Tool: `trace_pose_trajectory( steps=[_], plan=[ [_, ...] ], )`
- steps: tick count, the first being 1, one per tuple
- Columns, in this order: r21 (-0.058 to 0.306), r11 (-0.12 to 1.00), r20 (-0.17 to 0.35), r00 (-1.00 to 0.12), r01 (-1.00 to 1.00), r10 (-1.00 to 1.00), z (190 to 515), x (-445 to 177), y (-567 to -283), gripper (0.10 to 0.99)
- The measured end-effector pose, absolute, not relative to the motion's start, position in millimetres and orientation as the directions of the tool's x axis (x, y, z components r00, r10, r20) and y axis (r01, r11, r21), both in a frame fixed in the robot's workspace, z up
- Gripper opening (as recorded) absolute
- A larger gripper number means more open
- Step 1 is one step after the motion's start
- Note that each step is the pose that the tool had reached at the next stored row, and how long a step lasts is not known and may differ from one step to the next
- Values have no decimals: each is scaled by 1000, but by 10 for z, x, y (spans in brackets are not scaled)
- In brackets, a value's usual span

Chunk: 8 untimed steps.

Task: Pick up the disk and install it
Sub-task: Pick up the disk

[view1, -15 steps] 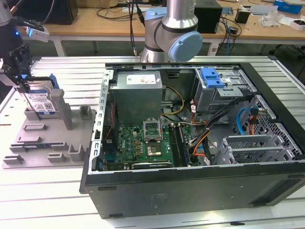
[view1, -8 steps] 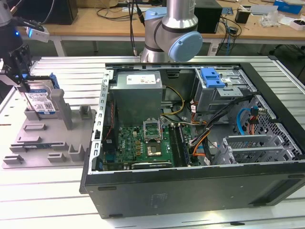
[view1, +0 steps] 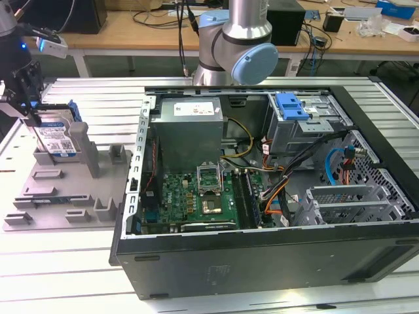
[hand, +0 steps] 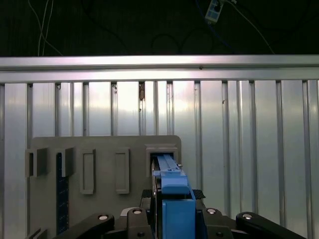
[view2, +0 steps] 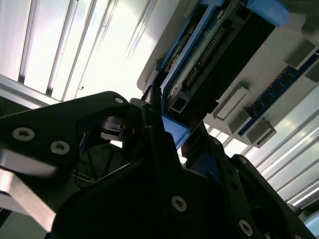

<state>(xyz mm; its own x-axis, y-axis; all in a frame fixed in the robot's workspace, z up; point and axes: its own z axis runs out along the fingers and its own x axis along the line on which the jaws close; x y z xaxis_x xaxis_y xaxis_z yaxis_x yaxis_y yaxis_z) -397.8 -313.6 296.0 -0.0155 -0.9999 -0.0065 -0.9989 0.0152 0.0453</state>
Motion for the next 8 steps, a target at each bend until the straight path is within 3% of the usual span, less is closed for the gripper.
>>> trace_pose_trajectory(
  steps=[8],
  plan=[
    [45,15,-6,-16,-999,-1000,2953,-3981,-3136,408]
  ],
)
